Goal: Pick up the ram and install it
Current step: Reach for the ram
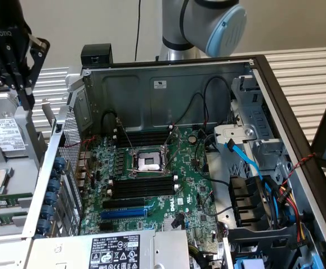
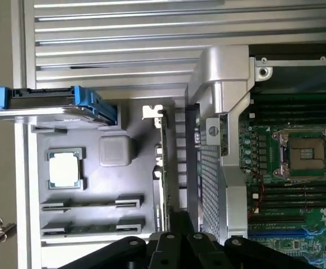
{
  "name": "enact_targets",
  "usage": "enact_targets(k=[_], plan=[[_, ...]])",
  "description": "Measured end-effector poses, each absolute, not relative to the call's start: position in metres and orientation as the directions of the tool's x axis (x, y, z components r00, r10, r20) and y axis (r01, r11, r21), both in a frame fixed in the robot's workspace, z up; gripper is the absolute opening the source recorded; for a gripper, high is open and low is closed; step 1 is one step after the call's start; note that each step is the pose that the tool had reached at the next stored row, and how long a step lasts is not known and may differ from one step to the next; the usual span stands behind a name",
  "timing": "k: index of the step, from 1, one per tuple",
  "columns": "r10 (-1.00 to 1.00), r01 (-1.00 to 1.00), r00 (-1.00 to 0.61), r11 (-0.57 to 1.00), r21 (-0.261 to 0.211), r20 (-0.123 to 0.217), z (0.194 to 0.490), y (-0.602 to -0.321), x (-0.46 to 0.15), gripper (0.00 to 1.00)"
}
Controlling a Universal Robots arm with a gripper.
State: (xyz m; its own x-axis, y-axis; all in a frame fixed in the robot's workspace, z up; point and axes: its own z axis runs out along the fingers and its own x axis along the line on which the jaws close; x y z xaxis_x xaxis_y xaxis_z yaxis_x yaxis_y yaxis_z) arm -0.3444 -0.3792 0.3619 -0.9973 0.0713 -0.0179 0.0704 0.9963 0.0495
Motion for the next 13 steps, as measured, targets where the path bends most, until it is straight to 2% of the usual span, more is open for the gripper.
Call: enact_targets(k=[13], plan=[[0.071, 0.07, -0.997, 0.996, 0.052, -0.019, 0.346, -0.377, -0.404, 0.1]])
